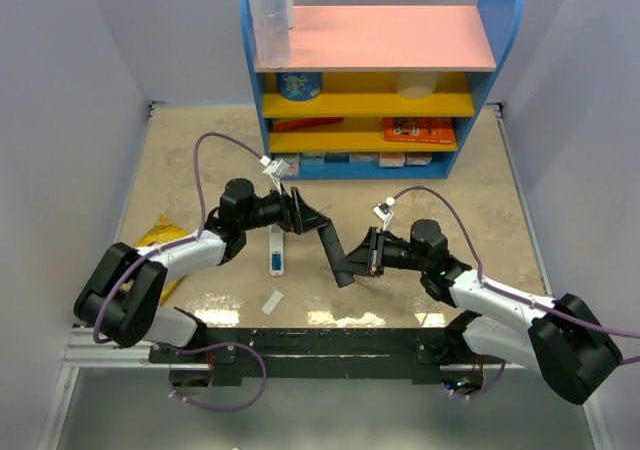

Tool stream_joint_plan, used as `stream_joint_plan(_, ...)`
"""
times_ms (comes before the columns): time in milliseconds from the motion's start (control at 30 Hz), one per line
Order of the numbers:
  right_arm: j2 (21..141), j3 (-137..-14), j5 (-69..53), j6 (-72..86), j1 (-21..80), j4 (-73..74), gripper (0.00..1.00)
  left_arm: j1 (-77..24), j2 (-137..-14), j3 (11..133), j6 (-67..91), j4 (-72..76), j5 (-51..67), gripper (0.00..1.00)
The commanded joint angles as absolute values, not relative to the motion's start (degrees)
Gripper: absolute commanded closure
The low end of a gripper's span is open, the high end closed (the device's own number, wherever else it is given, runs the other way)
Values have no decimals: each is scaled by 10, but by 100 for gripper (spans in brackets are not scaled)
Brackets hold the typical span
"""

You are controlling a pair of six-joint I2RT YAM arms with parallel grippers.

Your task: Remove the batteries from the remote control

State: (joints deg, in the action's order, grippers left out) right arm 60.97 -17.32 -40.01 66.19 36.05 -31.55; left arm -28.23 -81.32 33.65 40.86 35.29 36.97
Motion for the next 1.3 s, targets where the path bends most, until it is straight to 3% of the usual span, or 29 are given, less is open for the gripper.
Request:
stream_joint_plan(0,600,-185,-408,650,363,-359,100,-276,-775,367,386,336,378,14)
stream_joint_plan(800,618,-196,-402,665,362,-387,100,-294,-769,271,435,472,474,12)
stream_joint_plan(1267,621,-191,-405,674,363,-404,100,-299,-817,295,402,432,436,26)
